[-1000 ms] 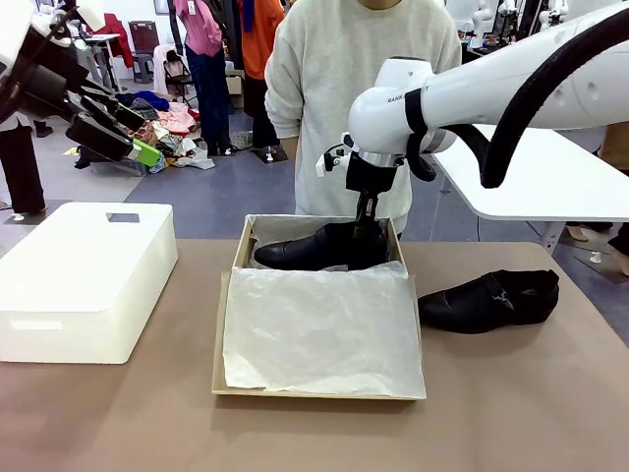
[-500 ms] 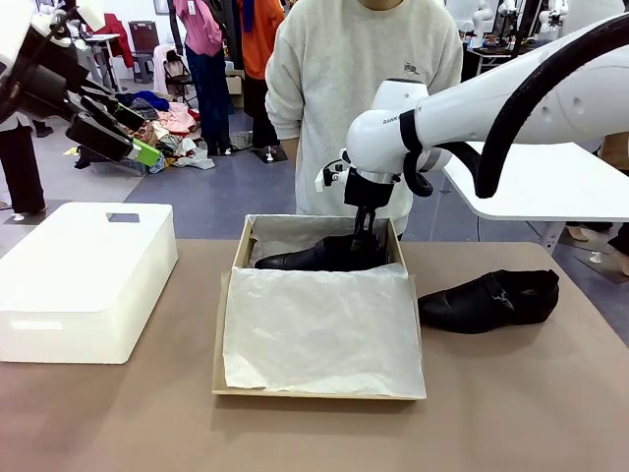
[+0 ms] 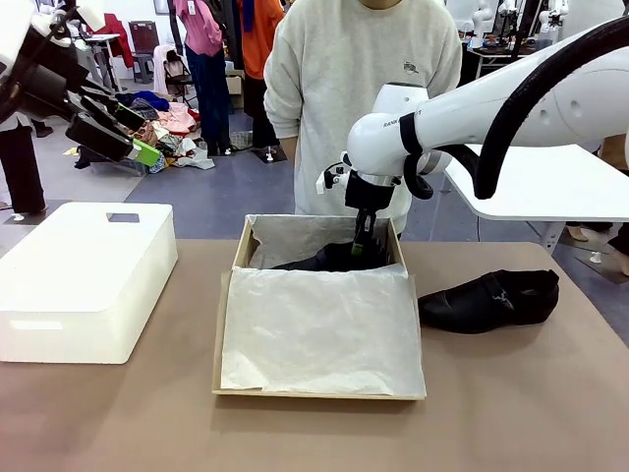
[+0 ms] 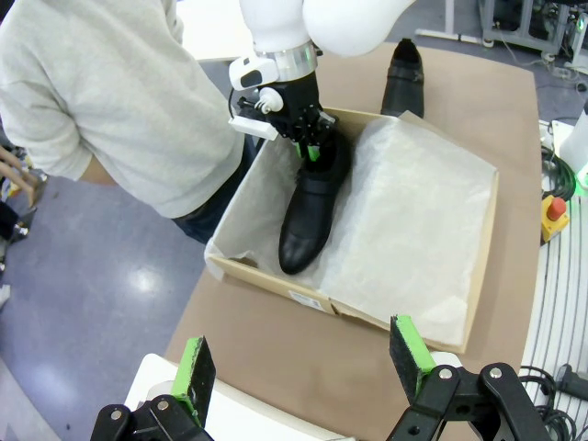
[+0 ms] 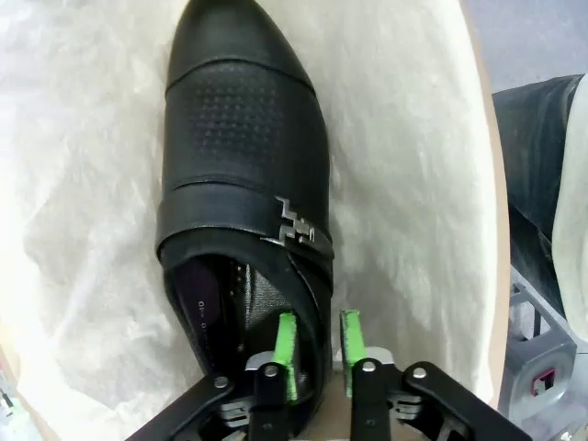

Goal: Pack the shoes into the box.
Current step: Place one shoe of the Shoes into the Shoes Box.

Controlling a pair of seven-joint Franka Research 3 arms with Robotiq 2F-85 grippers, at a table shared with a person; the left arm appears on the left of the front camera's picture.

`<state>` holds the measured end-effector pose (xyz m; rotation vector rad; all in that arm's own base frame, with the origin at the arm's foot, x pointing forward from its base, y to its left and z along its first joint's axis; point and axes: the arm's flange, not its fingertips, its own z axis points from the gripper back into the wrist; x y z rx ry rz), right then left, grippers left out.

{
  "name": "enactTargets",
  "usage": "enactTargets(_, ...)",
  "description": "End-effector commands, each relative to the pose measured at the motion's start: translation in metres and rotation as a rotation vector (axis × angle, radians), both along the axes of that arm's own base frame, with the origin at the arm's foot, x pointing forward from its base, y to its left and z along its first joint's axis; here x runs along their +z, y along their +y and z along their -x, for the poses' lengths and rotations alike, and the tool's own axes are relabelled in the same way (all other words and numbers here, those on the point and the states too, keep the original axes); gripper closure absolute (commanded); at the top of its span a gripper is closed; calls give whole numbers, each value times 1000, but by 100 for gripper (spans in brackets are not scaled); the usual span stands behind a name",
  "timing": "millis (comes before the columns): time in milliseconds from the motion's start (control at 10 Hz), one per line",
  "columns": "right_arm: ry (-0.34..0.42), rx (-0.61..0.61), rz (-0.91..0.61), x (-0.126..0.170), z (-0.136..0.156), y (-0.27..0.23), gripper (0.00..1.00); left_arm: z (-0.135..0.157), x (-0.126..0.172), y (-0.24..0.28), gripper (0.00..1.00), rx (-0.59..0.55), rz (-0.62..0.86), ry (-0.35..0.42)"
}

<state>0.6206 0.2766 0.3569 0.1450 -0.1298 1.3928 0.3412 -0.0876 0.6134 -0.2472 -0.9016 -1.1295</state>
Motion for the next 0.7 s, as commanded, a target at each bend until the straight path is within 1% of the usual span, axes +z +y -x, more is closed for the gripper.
enactTargets(0, -3, 30, -34, 16, 8, -5, 19, -1, -2, 2, 0, -22, 8, -3)
enactTargets(100, 14, 38, -43, 23, 11, -5, 0, -1, -2, 2, 0, -22, 8, -3)
enactTargets(300, 3, 69, -47, 45, 24, -6, 0, -1, -2, 2, 0, -22, 8, -3)
enactTargets(400, -14, 94, -48, 58, 32, -7, 0, -1, -2, 2, 0, -22, 8, -3)
enactTargets(600, -31, 114, -49, 75, 41, -9, 0, -1, -2, 2, 0, -22, 8, -3)
